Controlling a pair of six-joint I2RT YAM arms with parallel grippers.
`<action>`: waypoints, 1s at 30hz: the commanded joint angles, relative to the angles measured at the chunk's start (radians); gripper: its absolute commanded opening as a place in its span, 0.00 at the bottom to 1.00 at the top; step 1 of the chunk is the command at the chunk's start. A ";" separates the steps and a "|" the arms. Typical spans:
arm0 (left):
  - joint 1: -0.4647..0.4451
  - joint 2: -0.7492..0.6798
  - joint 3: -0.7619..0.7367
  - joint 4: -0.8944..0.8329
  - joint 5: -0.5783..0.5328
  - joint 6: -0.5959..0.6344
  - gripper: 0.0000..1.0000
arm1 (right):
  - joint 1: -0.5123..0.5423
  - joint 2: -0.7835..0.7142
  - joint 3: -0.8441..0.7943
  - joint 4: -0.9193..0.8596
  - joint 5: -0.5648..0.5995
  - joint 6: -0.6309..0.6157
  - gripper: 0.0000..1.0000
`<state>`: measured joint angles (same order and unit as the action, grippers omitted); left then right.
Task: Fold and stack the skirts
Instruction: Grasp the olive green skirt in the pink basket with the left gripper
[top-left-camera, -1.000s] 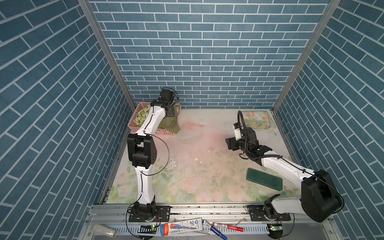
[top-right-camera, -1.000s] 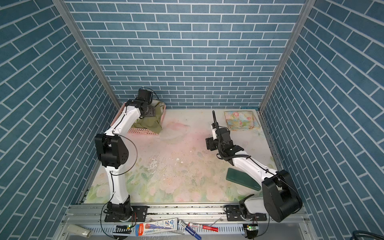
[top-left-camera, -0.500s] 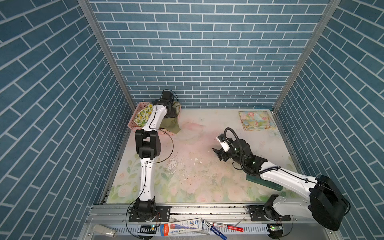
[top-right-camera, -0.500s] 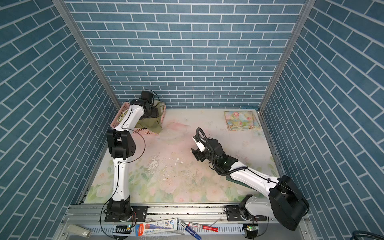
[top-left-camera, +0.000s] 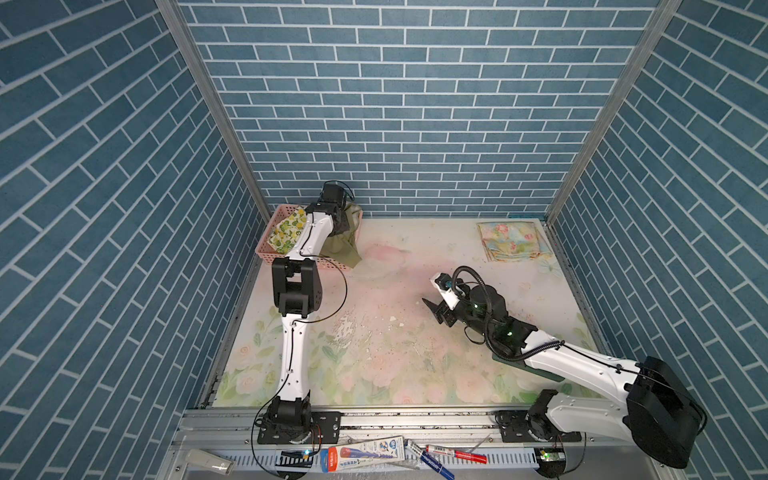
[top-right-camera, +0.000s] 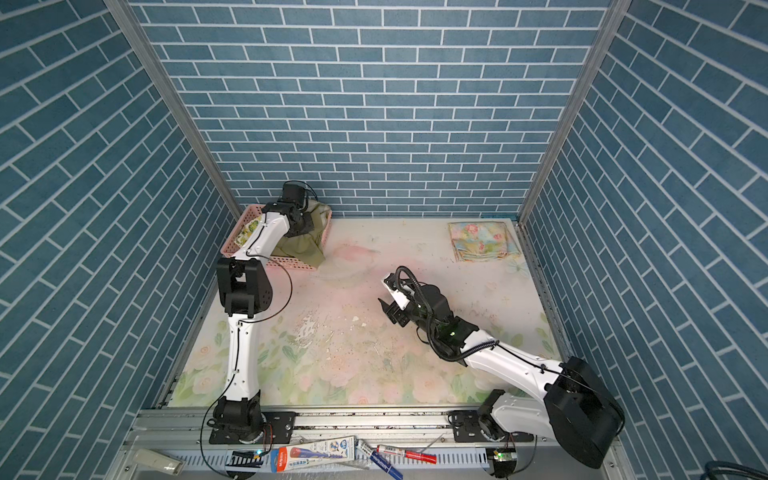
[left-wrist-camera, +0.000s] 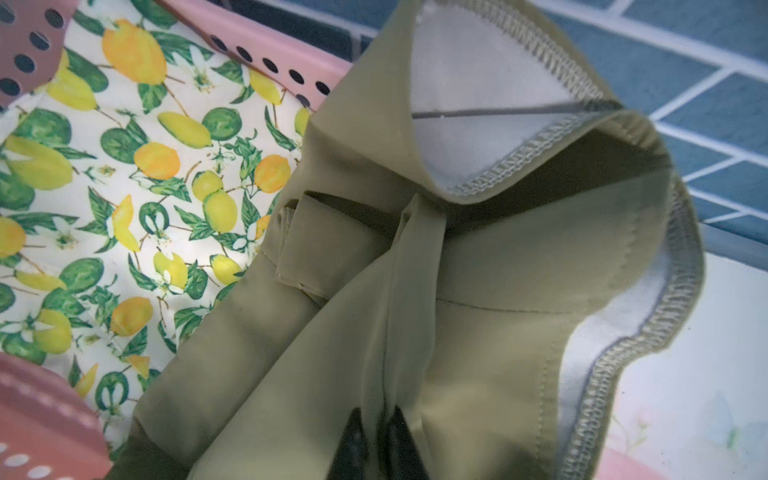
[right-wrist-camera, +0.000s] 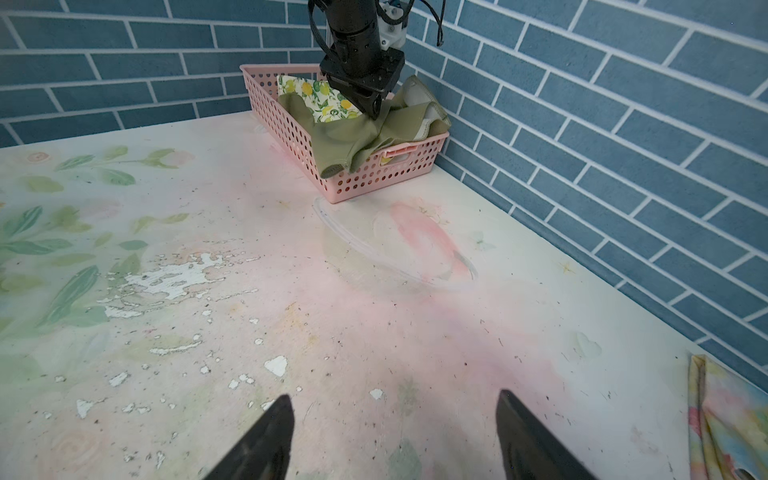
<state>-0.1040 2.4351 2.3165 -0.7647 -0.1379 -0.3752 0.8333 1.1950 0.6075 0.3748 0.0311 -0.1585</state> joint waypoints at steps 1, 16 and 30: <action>0.006 0.018 0.017 0.019 0.004 0.001 0.00 | 0.007 -0.020 -0.019 0.053 0.014 -0.031 0.76; -0.015 -0.304 -0.057 0.157 0.182 0.007 0.00 | -0.109 -0.016 -0.032 0.077 0.035 0.143 0.78; -0.265 -0.510 0.019 0.188 0.391 0.086 0.00 | -0.308 -0.109 -0.039 -0.028 0.200 0.365 0.78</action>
<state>-0.3305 1.9617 2.3131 -0.5995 0.1902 -0.3172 0.5510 1.1187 0.5823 0.3885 0.1619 0.1318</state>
